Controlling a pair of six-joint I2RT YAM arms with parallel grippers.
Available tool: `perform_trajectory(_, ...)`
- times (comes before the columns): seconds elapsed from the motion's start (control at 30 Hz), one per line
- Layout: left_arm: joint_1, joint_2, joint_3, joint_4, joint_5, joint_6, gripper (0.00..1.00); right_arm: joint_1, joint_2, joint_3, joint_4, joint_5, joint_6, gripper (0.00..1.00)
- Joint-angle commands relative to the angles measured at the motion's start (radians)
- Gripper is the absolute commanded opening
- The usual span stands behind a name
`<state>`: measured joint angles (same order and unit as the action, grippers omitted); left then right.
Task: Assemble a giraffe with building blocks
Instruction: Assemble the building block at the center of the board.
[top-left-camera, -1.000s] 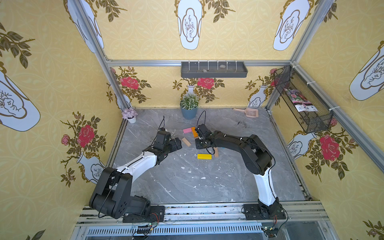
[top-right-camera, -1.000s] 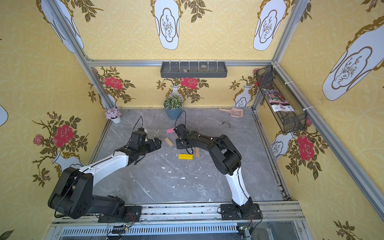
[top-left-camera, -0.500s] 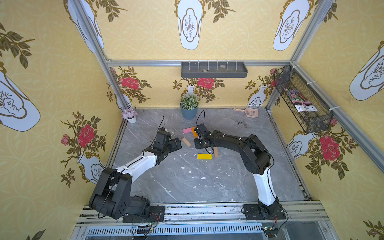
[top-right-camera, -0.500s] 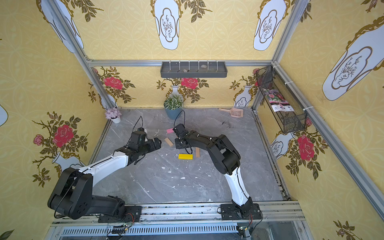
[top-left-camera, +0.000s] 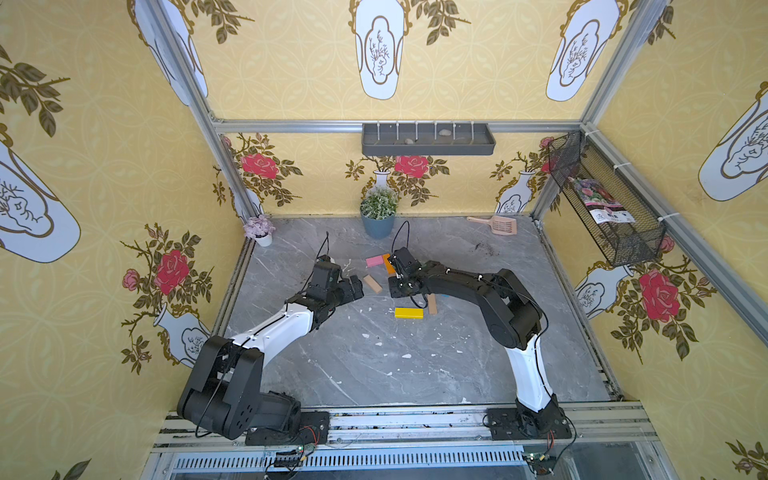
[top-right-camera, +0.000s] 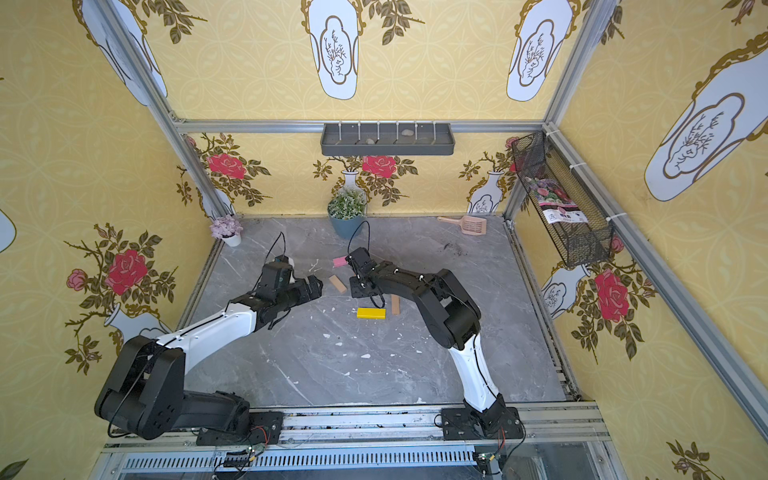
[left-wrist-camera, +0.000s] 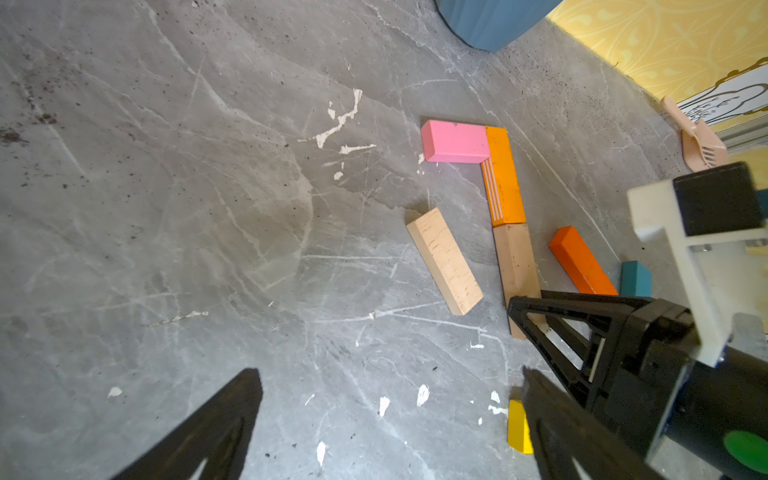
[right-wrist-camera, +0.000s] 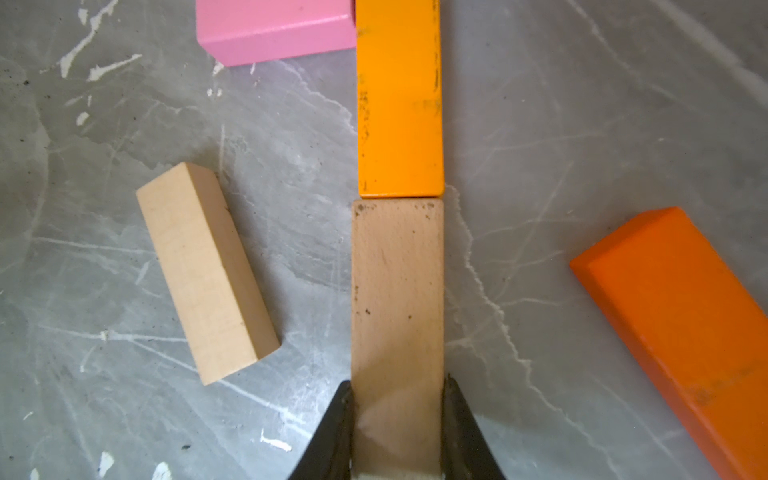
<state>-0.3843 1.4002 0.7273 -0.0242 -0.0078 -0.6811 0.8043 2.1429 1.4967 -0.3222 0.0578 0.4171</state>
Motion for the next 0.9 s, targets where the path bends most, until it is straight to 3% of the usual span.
perform_trajectory(0.0,0.001,0.001,-0.005,0.002,-0.006,0.009,0.99,-0.005,0.012,0.007,-0.045,0.008,-0.005,0.19)
perform_trajectory(0.87,0.001,0.011,-0.002,0.001,-0.005,0.010,0.99,-0.009,0.018,0.005,-0.052,0.022,-0.020,0.22)
